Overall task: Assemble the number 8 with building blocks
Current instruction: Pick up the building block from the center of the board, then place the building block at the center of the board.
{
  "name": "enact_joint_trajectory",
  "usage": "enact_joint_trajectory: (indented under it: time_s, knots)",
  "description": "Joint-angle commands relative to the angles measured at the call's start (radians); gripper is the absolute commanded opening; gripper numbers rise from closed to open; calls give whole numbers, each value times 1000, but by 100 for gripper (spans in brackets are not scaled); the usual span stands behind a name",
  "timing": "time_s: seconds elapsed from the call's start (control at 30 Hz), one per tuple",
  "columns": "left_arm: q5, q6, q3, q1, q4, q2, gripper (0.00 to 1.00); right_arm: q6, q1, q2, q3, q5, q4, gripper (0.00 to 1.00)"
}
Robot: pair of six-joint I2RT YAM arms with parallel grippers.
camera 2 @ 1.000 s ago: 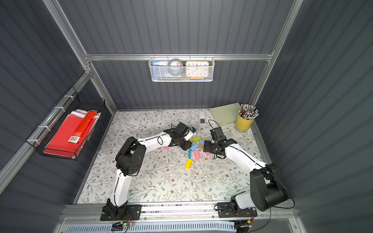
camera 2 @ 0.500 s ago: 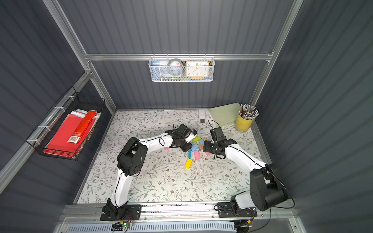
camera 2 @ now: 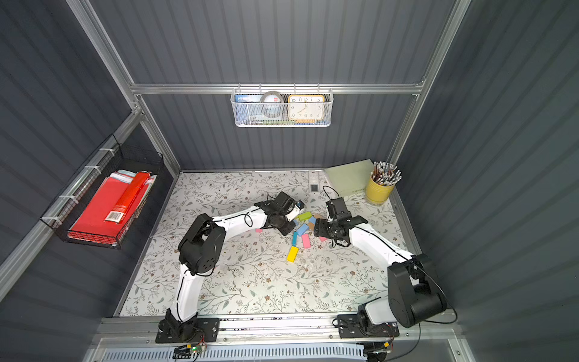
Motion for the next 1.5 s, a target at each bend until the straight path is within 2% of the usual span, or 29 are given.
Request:
enact_joint_trajectory:
  time_s: [0.0,0.13,0.33,0.5,1.0,1.1,1.27,1.4,1.47]
  knots:
    - [-85,37,-93,-4,-23,-144,21,-43,-4,-40,6,-34,26,73]
    - [-155,28,-217,-2,-6,-245,21,-63,-3,-54,11,-76,41,74]
    - [-145,-5,-360,-1,22,-346,22,-74,1,-59,8,-195,97,76]
    - [-133,-9,-445,-1,82,-406,24,-83,18,-59,13,-230,124,78]
    - [-118,-1,-411,-1,63,-258,39,-162,65,-92,-33,-235,178,84]
    - [-114,1,-408,-1,62,-263,47,-188,66,-105,-44,-231,184,84]
    - [-123,-40,-369,-1,41,-324,73,-296,73,-144,-99,-274,259,81]
    - [-184,-104,-341,13,56,-445,98,-513,107,-190,-148,-338,336,81]
    - [-150,-136,-327,56,84,-507,99,-645,128,-191,-154,-393,365,81]
